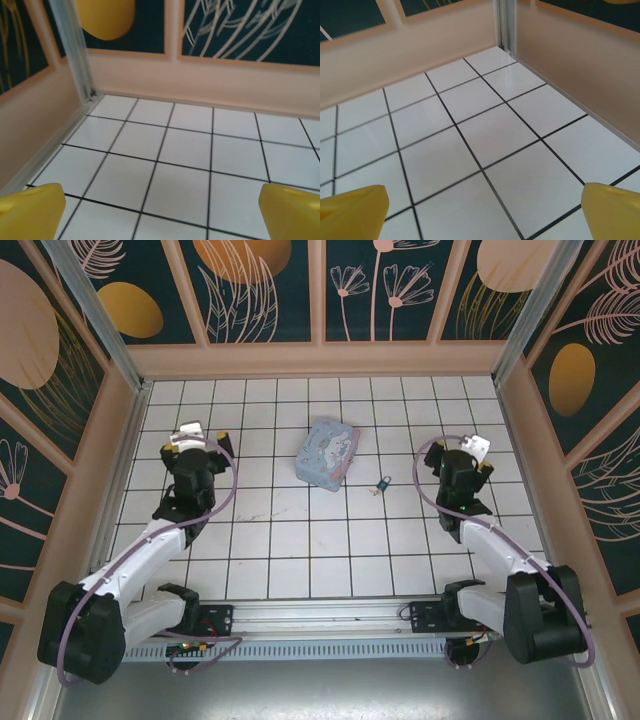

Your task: Unlock a padlock with a key

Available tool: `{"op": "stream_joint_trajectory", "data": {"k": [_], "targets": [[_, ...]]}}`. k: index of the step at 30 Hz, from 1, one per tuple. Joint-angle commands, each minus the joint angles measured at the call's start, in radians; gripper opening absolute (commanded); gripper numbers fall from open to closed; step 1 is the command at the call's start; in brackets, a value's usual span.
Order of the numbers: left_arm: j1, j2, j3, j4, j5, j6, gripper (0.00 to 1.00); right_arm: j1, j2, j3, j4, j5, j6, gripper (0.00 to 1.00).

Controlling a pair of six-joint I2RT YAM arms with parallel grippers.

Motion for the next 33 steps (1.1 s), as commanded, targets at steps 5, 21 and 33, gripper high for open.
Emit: {"op": "stream_joint_trajectory", "data": {"k": [5, 21, 33], "targets": [[0.112, 0.062, -0.132, 0.309, 0.06, 0.05, 0.99, -0.044, 0.103, -0.134, 0.402, -0.013, -0.079, 0.99], [0.26, 0.338, -0.311, 0.813, 0.28, 0.084, 0.99, -0.114, 0.198, -0.28, 0.798, -0.281, -0.211, 0.99], [0.294, 0.449, -0.3, 0.876, 0.382, 0.081, 0.99, -0.217, 0.399, -0.228, 0.887, -0.586, -0.23, 0.99]]}}
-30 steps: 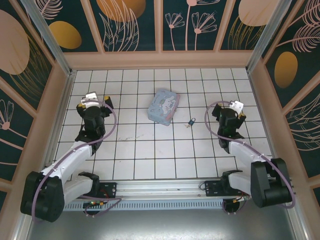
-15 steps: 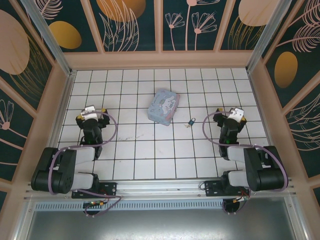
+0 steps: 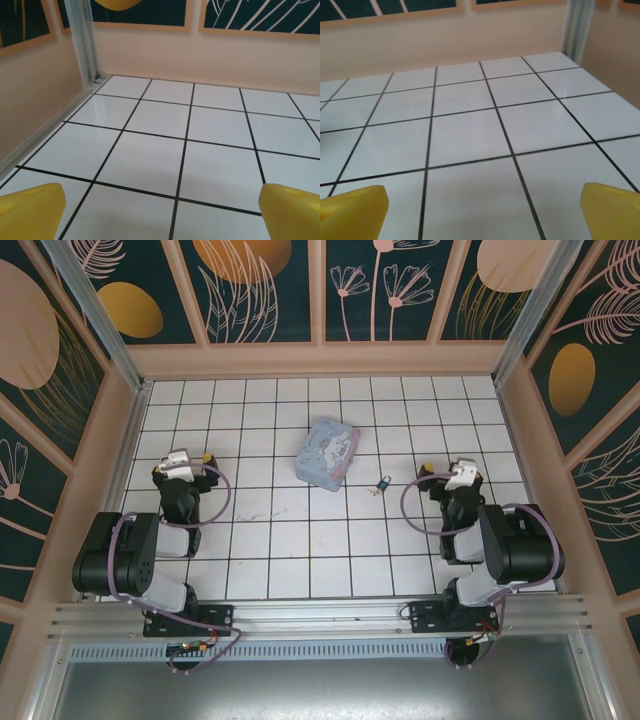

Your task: Unlock a padlock with a key

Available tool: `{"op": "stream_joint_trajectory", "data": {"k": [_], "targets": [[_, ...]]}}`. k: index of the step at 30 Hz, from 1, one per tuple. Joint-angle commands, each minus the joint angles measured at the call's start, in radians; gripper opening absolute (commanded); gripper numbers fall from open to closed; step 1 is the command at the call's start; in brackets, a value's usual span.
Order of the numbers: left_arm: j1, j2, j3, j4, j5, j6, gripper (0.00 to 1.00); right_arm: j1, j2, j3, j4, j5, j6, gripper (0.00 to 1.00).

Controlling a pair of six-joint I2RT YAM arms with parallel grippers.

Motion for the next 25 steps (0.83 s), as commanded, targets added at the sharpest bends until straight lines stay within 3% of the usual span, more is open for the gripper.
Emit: {"op": "stream_joint_trajectory", "data": {"k": [1, 5, 8, 25], "targets": [[0.015, 0.011, 0.016, 0.044, 0.053, 0.001, 0.99, -0.071, 0.008, 0.101, -0.077, -0.174, 0.033, 0.99], [0.016, 0.012, 0.026, 0.027, 0.057, 0.001, 0.99, -0.075, 0.006, 0.098, -0.076, -0.166, 0.035, 0.99], [0.018, 0.013, 0.024, 0.031, 0.055, 0.001, 0.99, -0.038, 0.003, 0.095, -0.072, -0.086, 0.02, 0.99], [0.016, 0.007, 0.012, 0.047, 0.055, 0.003, 0.99, -0.047, 0.003, 0.099, -0.082, -0.108, 0.025, 0.99]]}}
